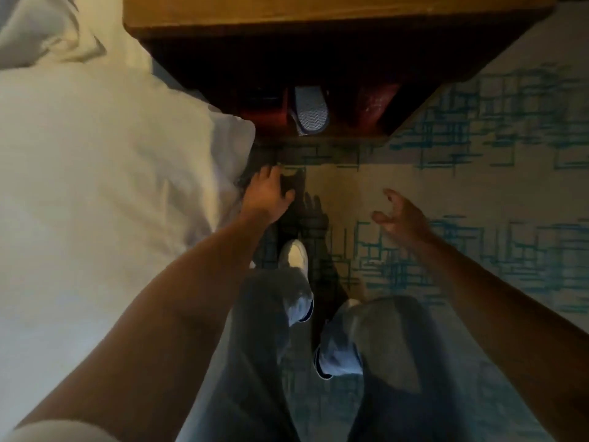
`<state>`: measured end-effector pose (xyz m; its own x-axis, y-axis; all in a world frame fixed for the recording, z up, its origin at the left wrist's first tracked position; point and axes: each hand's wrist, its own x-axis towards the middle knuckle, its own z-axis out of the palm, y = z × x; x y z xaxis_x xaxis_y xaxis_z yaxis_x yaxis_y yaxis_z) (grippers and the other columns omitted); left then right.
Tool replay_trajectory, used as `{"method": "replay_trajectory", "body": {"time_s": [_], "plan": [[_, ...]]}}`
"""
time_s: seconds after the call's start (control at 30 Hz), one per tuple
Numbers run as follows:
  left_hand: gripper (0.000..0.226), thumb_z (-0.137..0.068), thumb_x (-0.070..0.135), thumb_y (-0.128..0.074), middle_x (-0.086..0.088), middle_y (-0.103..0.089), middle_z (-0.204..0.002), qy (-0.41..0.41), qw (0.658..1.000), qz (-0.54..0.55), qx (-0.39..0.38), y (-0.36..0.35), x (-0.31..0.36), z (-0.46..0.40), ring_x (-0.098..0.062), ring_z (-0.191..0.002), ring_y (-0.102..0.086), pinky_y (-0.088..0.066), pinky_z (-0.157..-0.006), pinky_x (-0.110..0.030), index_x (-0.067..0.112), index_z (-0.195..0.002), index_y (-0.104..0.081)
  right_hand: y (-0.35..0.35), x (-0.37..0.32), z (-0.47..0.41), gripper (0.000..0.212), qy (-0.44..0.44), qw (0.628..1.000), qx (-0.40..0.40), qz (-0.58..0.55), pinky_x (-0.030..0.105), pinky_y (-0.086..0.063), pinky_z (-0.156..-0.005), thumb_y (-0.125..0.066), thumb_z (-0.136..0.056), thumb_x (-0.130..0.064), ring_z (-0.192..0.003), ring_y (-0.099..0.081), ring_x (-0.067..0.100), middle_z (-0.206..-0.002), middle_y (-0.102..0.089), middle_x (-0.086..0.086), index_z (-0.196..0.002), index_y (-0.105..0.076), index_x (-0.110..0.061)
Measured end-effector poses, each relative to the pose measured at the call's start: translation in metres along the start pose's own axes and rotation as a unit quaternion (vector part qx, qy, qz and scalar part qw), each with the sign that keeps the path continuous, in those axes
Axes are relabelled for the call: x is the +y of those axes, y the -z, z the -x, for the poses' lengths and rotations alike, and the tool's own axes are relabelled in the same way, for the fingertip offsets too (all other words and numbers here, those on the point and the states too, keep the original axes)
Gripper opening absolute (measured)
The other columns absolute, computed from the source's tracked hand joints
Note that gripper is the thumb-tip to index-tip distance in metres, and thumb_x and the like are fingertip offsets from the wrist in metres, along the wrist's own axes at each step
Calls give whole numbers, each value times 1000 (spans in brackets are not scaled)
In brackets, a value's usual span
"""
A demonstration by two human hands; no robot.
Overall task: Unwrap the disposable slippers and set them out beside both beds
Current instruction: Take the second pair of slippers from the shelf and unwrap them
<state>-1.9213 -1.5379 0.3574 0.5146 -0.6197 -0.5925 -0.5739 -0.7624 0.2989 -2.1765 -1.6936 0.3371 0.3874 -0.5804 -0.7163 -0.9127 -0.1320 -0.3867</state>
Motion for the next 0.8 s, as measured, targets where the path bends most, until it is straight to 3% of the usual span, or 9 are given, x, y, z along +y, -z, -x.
{"method": "replay_trajectory", "body": {"time_s": [0.1, 0.23, 0.33, 0.4, 0.47, 0.53, 0.63, 0.8], "plan": [[72, -90, 37, -65, -20, -34, -156, -70, 997, -31, 24, -26, -10, -66, -40, -142, -33, -27, -118, -43, 8, -150, -37, -27, 10, -65, 78, 59, 998, 11, 34, 44, -44, -106, -69, -86, -41, -133, -50, 32, -155, -41, 8, -153, -34, -23], [76, -86, 38, -70, -20, -37, -150, -136, 986, -82, 57, -62, -24, -147, -45, -140, -28, -21, -116, -45, 9, -148, -38, -62, 16, -150, 83, 122, 985, 22, 120, 40, -30, -116, -67, -89, -40, -144, -33, 31, -161, -29, 9, -157, -23, -21], [72, -87, 52, -62, -15, -46, -141, -108, 980, -147, 76, -80, -22, -186, -39, -131, -39, -27, -109, -47, 16, -146, -40, -72, 6, -202, 89, 174, 971, 48, 158, 41, -25, -118, -67, -87, -43, -147, -26, 31, -162, -23, 13, -158, -18, -19], [73, -90, 59, -55, -16, -50, -141, -92, 977, -172, 83, -91, -20, -207, -38, -128, -46, -36, -103, -46, 15, -147, -38, -73, -6, -227, 87, 193, 959, 67, 198, 43, -34, -111, -68, -86, -45, -140, -34, 37, -154, -34, 20, -155, -25, -13], [80, -92, 60, -52, -12, -39, -155, -103, 975, -175, 91, -100, -18, -224, -35, -134, -46, -45, -94, -44, 18, -155, -26, -71, -25, -248, 76, 191, 946, 87, 246, 45, -45, -97, -65, -86, -50, -123, -49, 41, -135, -51, 24, -143, -42, -6], [84, -94, 58, -51, -5, -13, -167, -107, 977, -158, 97, -110, -19, -246, -31, -144, -35, -49, -93, -43, 26, -159, -9, -77, -41, -277, 67, 187, 936, 103, 279, 45, -47, -93, -60, -88, -55, -119, -54, 40, -130, -56, 23, -132, -52, -5], [89, -94, 54, -55, -2, 7, -168, -83, 988, -103, 79, -116, -17, -262, -29, -149, -28, -51, -96, -48, 33, -159, 2, -78, -59, -304, 89, 236, 930, 133, 248, 46, -32, -114, -68, -83, -48, -143, -29, 38, -159, -28, 15, -155, -25, -19], [86, -95, 42, -62, -9, 3, -168, -103, 984, -88, 118, -123, -20, -276, -35, -152, -15, -37, -114, -50, 28, -159, -7, -85, -77, -324, 100, 257, 919, 179, 238, 55, -34, -111, -73, -73, -43, -145, -25, 38, -162, -22, 7, -156, -18, -33]]}}
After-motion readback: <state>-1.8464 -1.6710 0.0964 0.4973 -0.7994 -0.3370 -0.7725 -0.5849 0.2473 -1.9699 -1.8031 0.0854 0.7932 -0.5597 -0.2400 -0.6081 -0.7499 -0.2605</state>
